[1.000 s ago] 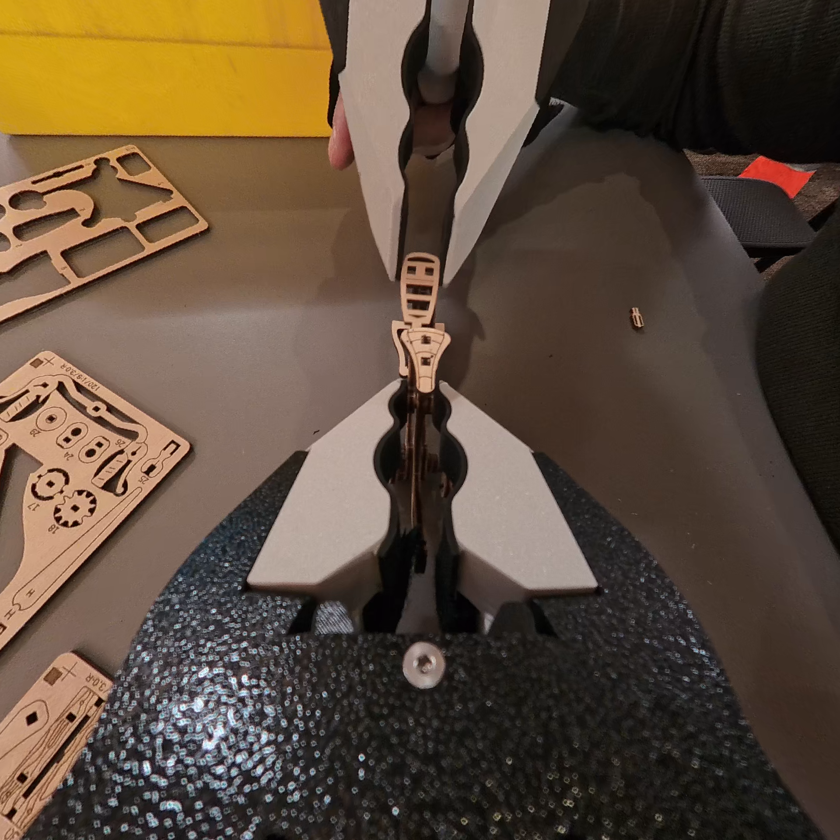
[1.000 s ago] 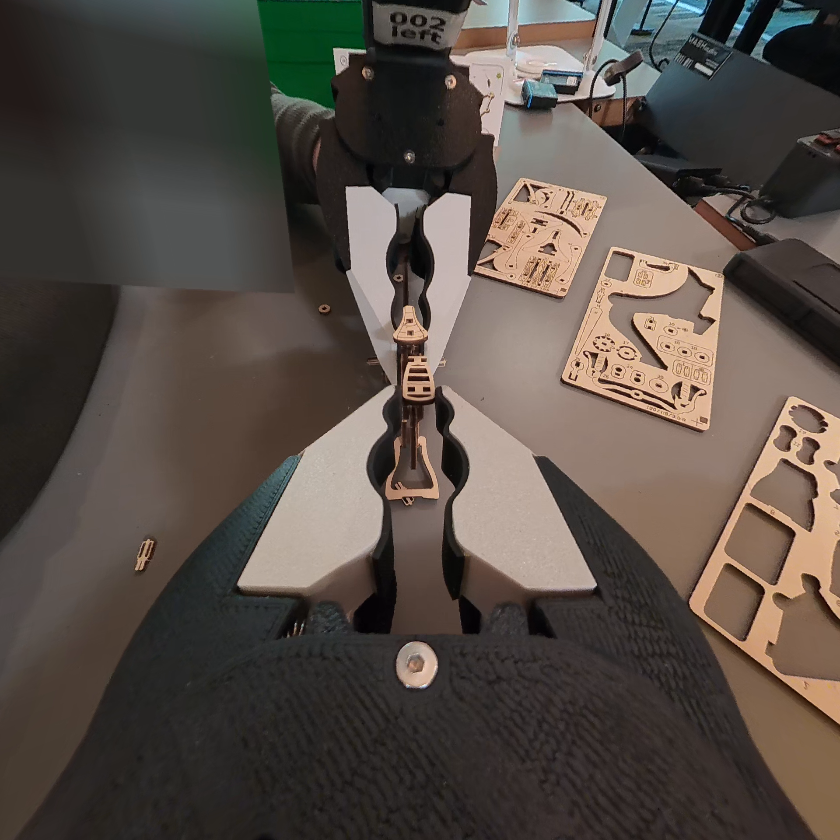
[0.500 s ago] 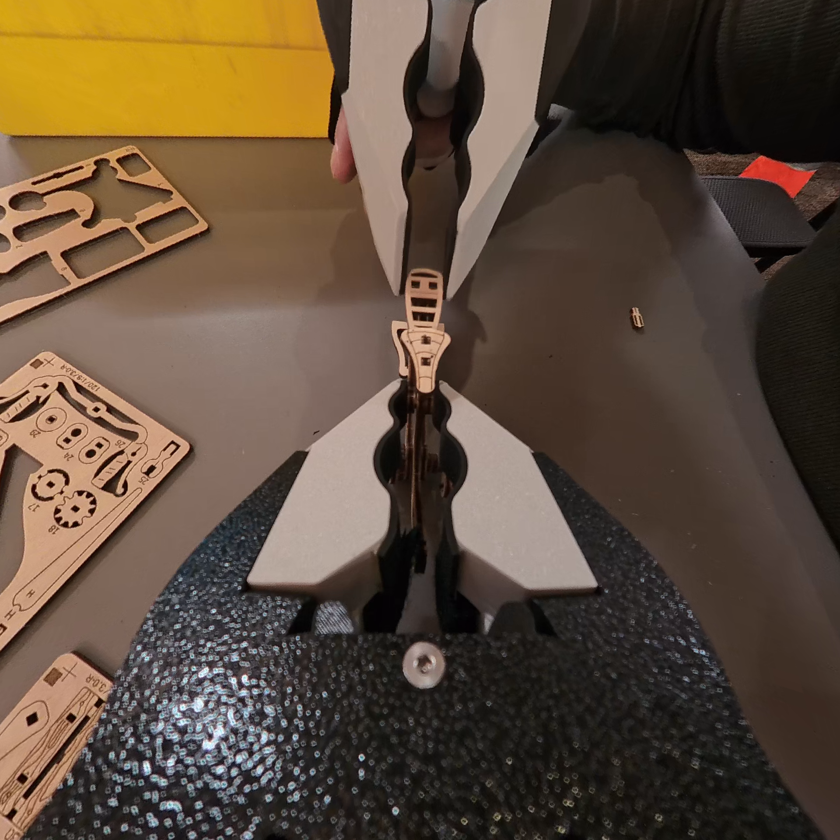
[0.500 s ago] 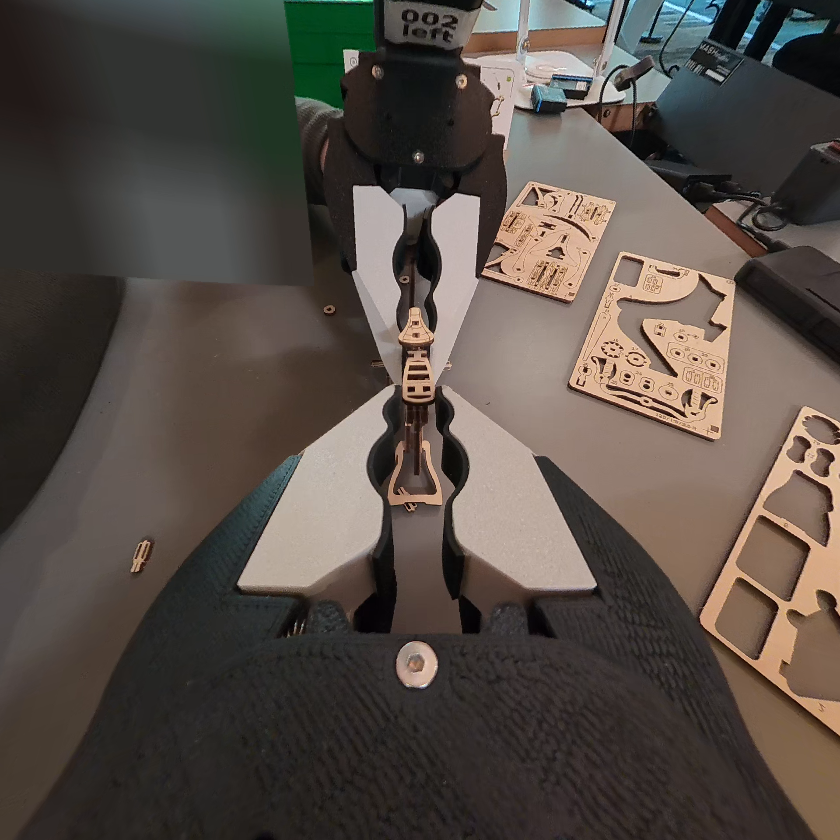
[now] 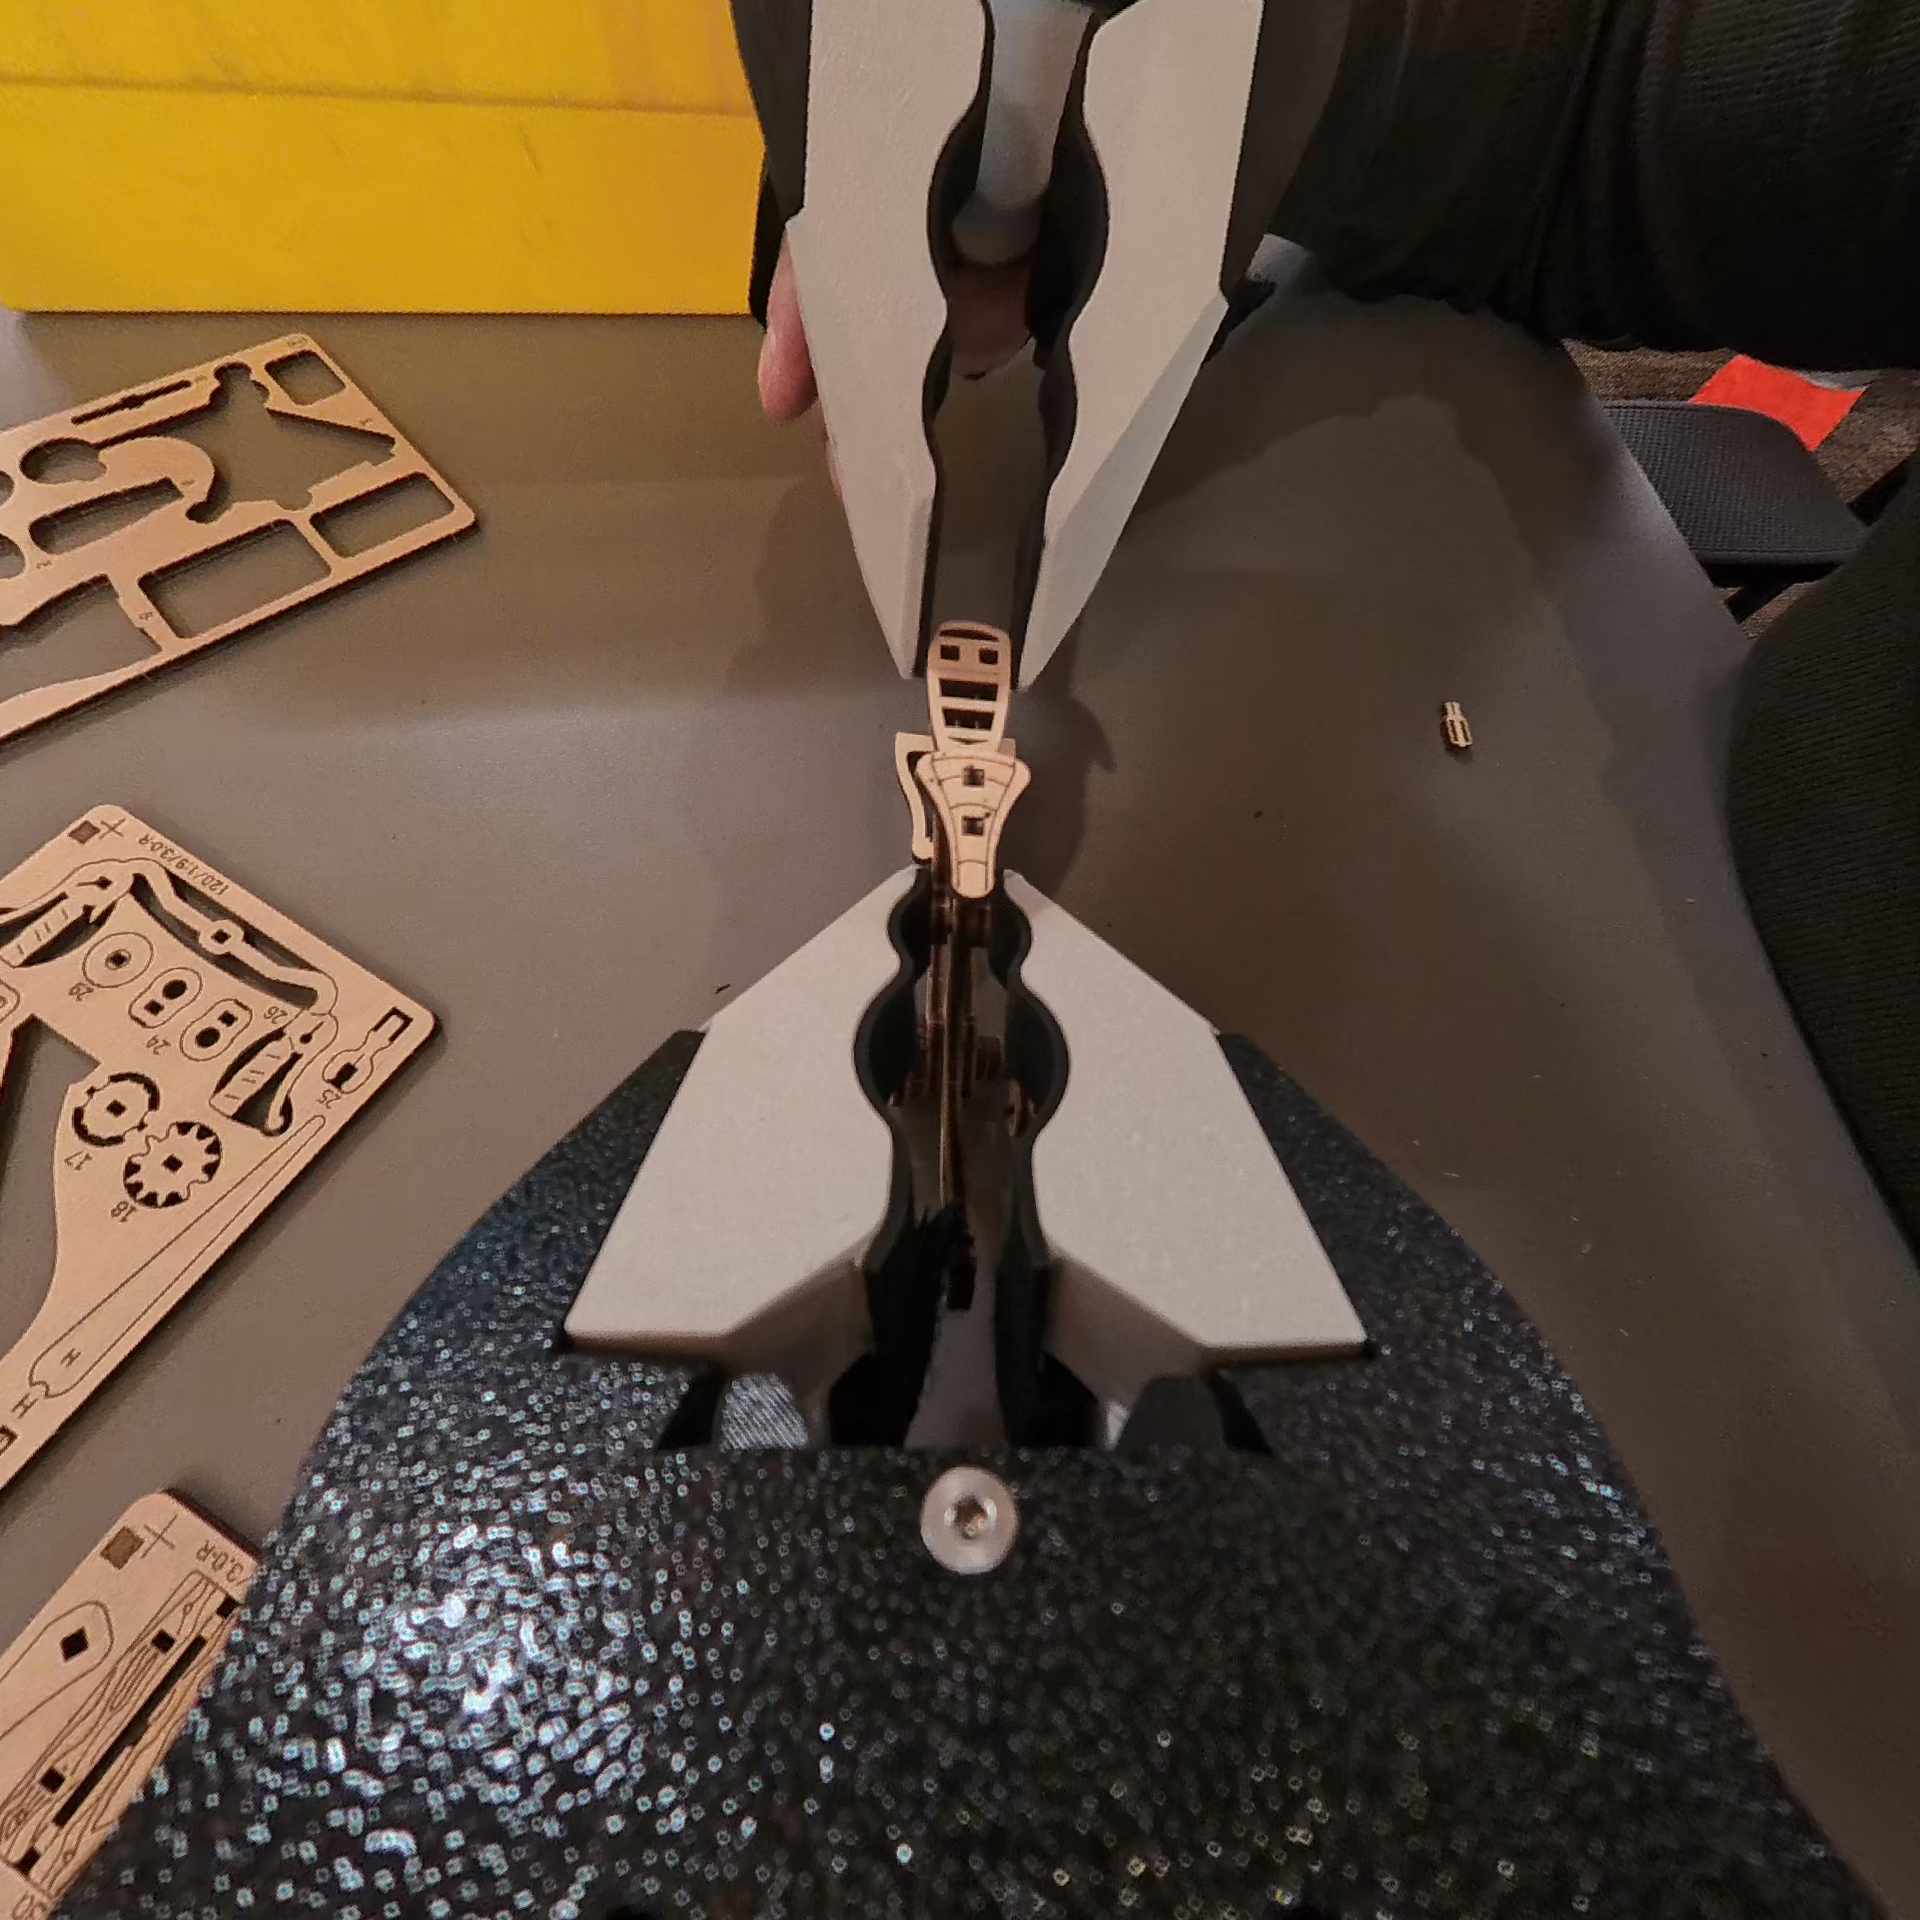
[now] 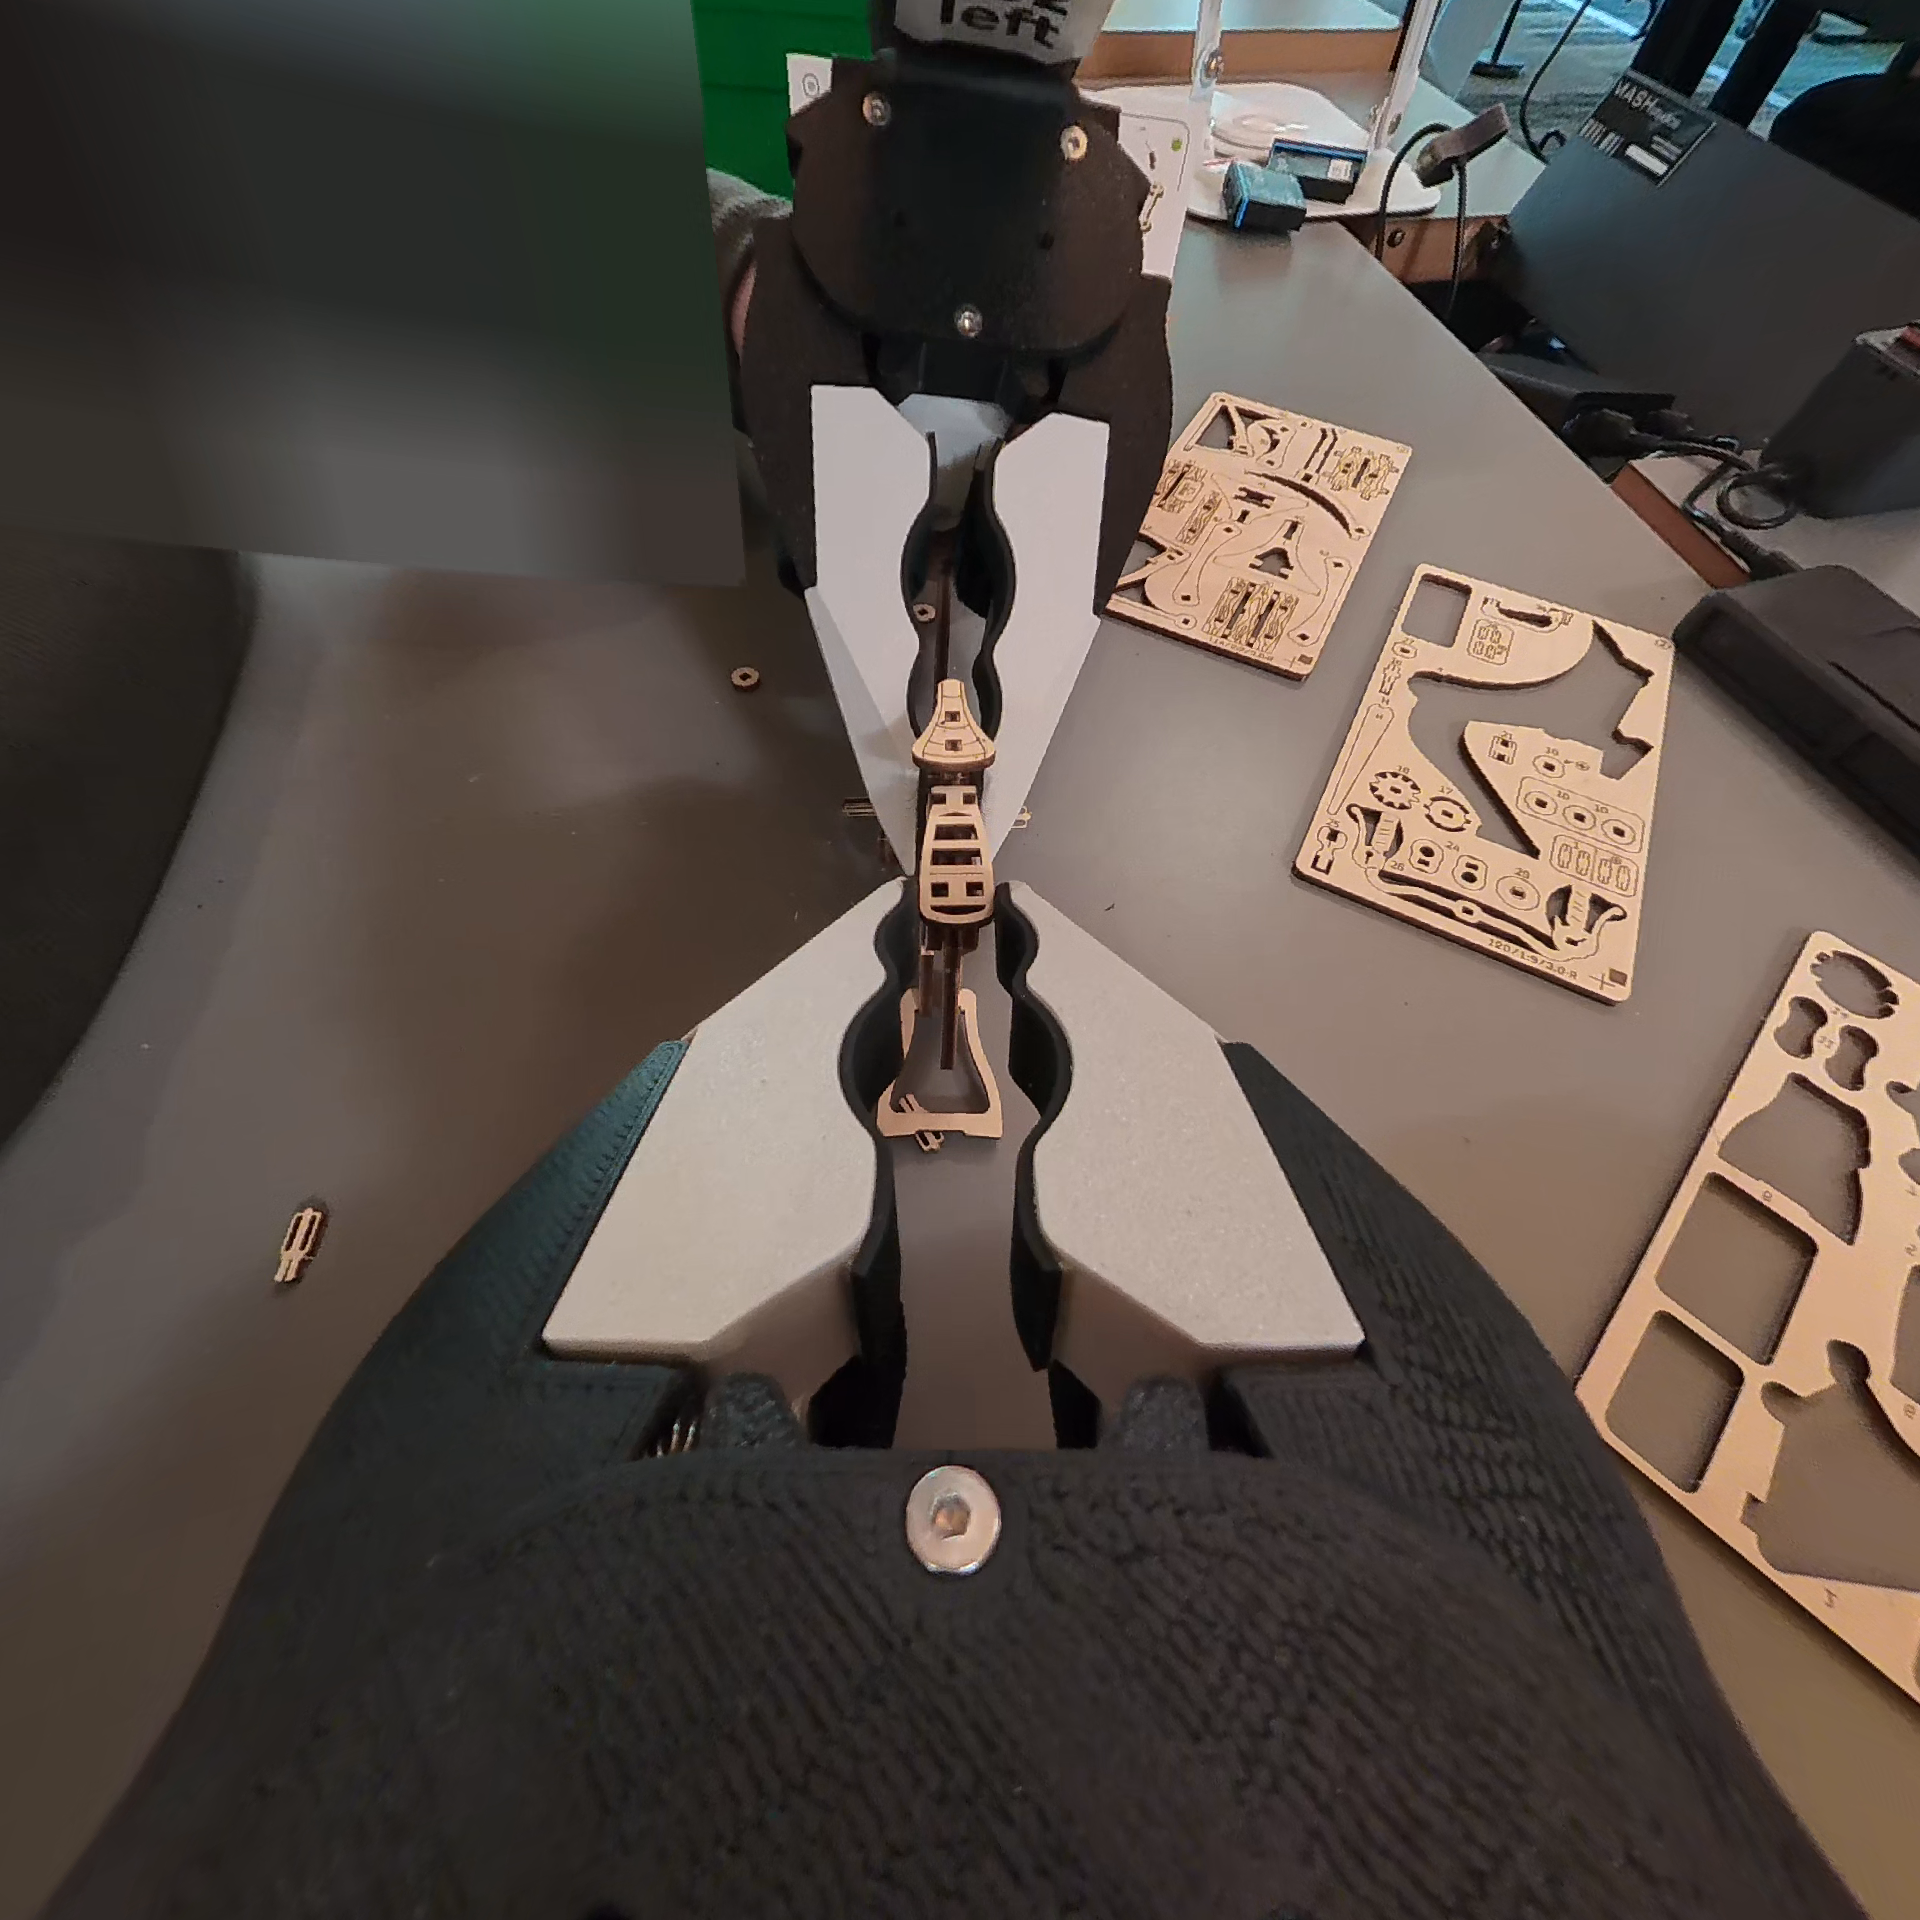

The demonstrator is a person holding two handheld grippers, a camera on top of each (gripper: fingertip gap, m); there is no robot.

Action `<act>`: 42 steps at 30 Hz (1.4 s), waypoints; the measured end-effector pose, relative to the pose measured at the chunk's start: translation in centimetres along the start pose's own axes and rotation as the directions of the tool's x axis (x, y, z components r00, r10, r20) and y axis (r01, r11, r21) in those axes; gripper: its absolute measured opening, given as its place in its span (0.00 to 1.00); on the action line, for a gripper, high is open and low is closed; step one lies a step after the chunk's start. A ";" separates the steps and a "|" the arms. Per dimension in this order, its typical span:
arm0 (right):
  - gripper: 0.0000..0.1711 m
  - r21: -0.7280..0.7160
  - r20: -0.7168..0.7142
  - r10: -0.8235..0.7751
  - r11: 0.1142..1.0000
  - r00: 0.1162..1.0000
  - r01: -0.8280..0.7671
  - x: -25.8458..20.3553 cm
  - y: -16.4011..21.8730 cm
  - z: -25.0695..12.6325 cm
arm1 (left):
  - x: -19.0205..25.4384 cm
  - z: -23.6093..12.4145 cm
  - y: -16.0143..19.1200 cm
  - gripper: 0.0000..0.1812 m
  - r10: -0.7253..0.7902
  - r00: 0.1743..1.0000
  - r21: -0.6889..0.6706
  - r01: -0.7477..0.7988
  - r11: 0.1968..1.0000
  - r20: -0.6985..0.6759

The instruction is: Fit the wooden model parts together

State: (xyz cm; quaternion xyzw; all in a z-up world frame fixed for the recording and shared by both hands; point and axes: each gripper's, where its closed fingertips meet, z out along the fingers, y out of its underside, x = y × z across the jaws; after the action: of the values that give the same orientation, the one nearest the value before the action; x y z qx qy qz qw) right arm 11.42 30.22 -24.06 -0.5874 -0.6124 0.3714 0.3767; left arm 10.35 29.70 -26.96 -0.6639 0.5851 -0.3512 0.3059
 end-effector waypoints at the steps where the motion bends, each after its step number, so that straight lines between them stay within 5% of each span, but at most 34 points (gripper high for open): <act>1: 0.07 0.001 0.000 0.001 1.000 1.000 -0.001 0.0 0.0 0.0 | 0.0 0.0 0.0 0.04 0.000 1.000 0.000 0.000 1.000 0.000; 30: 0.10 0.049 -0.035 -0.035 0.998 0.999 0.037 0.5 -1.0 -1.0 | 0.0 0.0 0.0 0.04 -0.002 1.000 0.002 0.002 1.000 -0.001; 33: 0.01 0.114 -0.126 -0.031 0.992 0.992 0.045 1.6 -2.3 -1.8 | 0.0 0.0 0.0 0.04 -0.001 1.000 0.001 0.001 1.000 0.000; 42: 0.00 0.067 -0.053 -0.005 0.998 0.999 0.009 0.7 -0.8 -0.6 | 0.0 0.1 0.0 0.04 -0.013 1.000 0.005 0.013 1.000 -0.003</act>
State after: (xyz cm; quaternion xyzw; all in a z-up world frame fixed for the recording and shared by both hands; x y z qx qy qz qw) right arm 11.57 30.87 -23.08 -0.5818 -0.5916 0.3747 0.4136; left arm 10.43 29.72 -26.99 -0.6664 0.5804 -0.3556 0.3043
